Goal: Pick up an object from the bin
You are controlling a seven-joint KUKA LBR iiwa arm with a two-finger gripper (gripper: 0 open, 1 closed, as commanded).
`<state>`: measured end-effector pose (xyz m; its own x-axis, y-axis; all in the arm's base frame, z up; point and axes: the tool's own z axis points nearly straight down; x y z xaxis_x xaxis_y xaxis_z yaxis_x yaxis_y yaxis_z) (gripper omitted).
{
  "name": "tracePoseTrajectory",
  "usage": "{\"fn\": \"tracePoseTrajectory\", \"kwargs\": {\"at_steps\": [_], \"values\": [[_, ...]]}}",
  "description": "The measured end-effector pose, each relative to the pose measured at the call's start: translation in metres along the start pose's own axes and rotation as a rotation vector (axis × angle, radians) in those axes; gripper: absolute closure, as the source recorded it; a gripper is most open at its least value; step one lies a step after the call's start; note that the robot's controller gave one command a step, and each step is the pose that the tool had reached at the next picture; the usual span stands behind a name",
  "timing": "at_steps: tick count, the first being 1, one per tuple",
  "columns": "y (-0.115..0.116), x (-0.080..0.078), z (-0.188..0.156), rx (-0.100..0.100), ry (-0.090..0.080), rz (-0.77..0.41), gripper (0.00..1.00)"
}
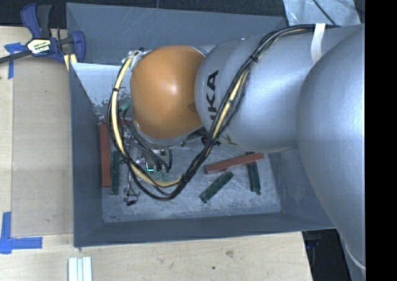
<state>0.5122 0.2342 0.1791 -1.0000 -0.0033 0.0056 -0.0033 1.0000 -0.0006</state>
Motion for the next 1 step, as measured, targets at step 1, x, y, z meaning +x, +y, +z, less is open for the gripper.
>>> {"fn": "tracePoseTrajectory", "kwargs": {"at_steps": [1], "values": [[-0.0493,-0.0062,0.1123,0.003,0.000,0.087,0.00]]}}
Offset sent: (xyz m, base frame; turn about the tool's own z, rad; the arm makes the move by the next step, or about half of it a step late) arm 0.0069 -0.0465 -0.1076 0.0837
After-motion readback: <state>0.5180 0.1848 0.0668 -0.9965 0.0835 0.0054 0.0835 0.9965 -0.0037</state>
